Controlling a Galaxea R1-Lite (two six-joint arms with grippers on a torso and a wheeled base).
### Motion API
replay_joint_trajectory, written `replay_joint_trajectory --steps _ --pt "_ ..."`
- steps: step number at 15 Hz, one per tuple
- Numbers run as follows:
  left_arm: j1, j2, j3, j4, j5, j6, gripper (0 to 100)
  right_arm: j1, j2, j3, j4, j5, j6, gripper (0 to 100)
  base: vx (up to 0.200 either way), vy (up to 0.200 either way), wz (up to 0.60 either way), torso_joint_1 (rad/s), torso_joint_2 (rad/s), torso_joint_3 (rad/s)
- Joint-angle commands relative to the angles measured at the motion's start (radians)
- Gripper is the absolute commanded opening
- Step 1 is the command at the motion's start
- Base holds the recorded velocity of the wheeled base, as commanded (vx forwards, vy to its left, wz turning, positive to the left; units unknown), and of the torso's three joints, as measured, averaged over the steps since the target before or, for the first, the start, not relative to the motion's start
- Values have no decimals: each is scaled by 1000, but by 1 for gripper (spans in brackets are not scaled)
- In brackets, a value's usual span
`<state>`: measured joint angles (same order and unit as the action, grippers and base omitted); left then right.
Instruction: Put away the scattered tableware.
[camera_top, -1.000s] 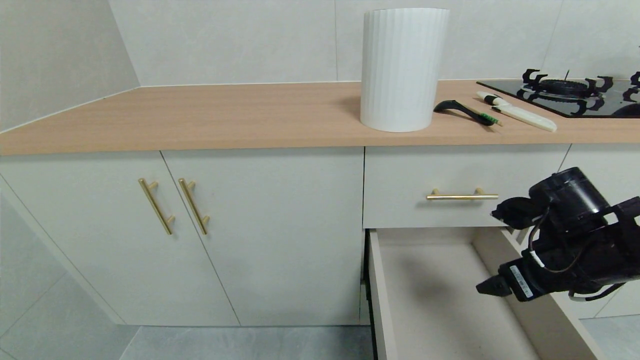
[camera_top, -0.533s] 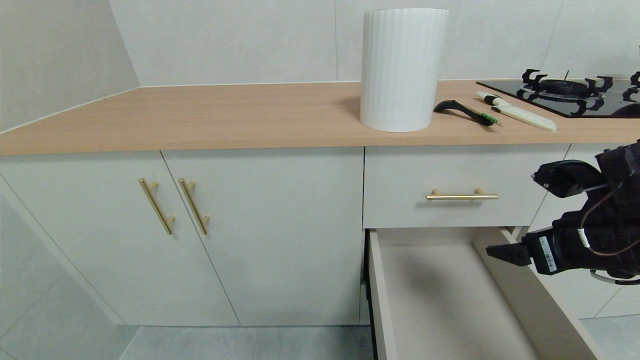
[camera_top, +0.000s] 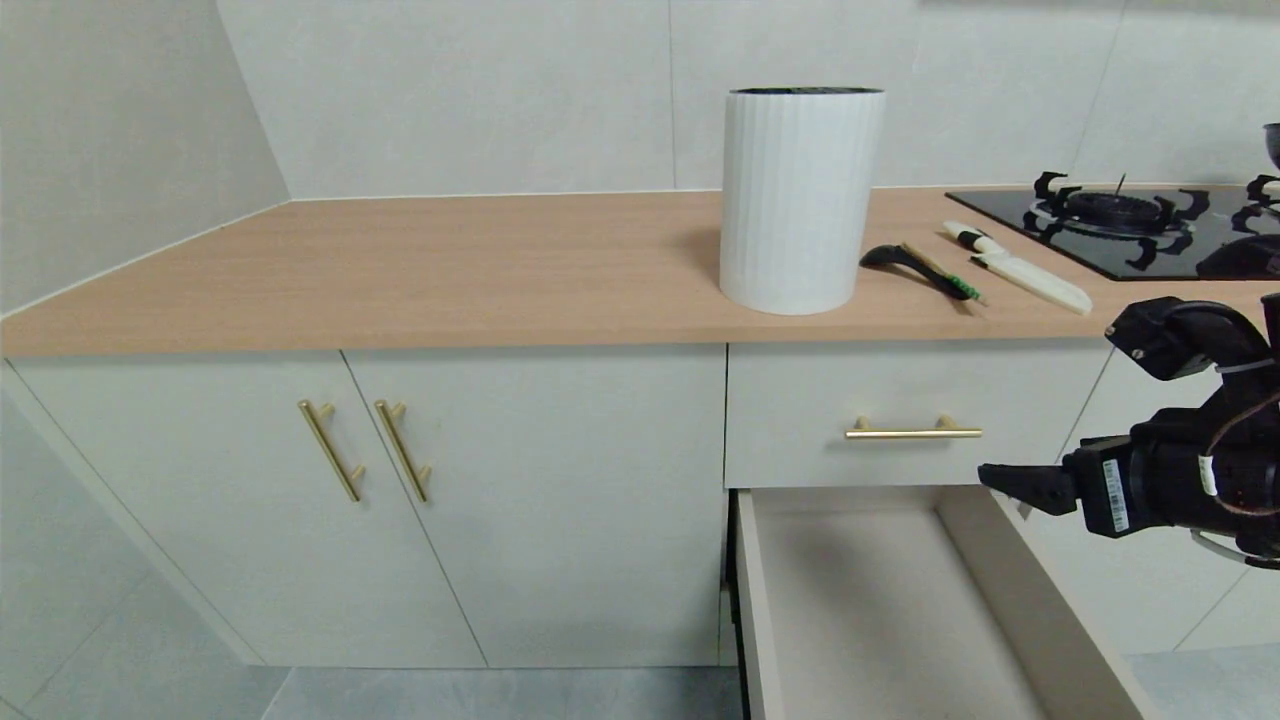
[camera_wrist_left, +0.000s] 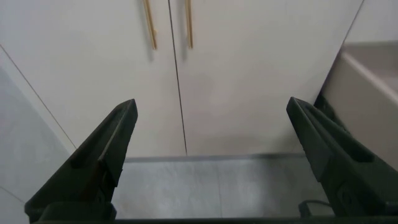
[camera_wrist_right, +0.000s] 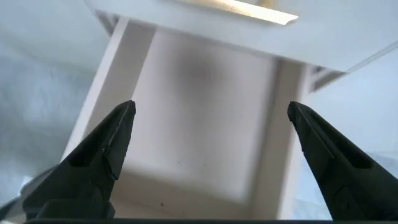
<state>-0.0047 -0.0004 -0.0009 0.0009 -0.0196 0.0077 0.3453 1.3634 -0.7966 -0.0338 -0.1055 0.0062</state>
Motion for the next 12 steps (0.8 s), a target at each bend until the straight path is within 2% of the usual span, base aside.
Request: replay_joint_trajectory --steps 1,8,12 --pt "-1 0 1 1 0 0 100 0 -1 2 0 0 0 100 0 0 0 139 -505 -300" --pt "0 0 1 1 0 0 100 0 17 2 -1 3 1 100 0 0 0 175 -468 -291" --pt "0 0 1 1 0 0 100 0 57 -24 -86 3 1 100 0 0 0 73 -172 -104"
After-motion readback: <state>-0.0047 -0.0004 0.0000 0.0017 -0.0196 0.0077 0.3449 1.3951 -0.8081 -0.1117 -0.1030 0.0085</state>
